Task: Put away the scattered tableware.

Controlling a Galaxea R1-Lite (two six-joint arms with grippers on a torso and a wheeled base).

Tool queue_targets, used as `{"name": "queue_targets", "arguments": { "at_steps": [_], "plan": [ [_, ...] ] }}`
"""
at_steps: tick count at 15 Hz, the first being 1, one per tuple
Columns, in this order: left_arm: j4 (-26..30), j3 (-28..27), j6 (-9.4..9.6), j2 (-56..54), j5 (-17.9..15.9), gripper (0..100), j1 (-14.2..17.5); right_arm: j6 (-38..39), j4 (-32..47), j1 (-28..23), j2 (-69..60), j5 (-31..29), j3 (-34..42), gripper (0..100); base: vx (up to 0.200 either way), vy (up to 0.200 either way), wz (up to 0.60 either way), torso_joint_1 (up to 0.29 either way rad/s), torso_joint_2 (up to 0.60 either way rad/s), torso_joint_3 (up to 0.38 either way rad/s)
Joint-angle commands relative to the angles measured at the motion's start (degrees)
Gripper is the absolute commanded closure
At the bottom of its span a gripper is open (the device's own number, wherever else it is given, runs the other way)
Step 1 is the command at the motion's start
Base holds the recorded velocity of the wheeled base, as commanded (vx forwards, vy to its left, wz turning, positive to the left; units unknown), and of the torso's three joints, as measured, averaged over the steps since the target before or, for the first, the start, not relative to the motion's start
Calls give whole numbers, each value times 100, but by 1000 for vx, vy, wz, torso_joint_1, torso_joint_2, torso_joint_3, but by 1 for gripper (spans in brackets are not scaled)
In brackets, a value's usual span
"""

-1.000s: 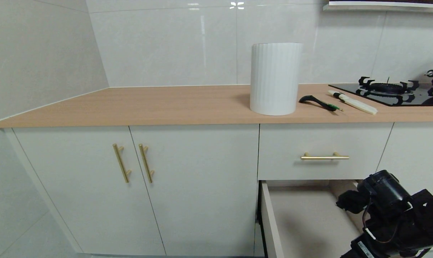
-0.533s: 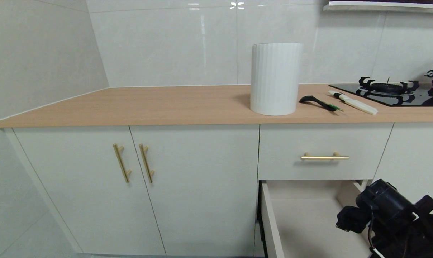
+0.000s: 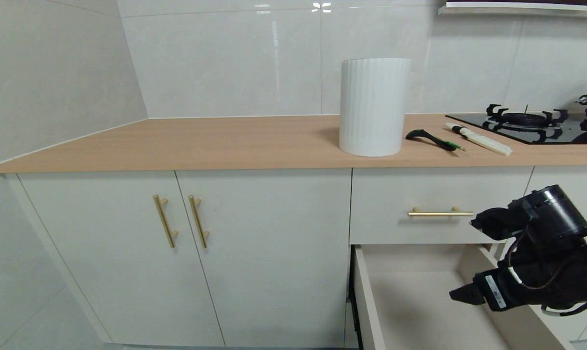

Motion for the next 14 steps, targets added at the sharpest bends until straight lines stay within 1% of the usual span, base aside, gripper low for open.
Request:
{"name": "queue_targets", "arguments": {
  "at_steps": [1,3,7,11,14],
  "plan": [
    [-1,0,-1,0,-2,0,2,5,-209,-256,-333,10,-10,0,0,0,0,0,0,0],
    [-1,0,-1,0,-2,0,2,-12,-288,-388,-430,71,-1,0,0,0,0,0,0,0],
    [-1,0,-1,0,-2,0,2,-21,-332,-414,-483,36,-1,0,0,0,0,7,-21,-10],
    [8,0,-1,0,-2,0,2,-38,-332,-484,-500,36,-1,0,0,0,0,75,-263,-245],
    [-1,0,-1,0,-2,0,2,-47,-332,-484,-491,27,8,0,0,0,0,167,-536,-289]
  ]
}}
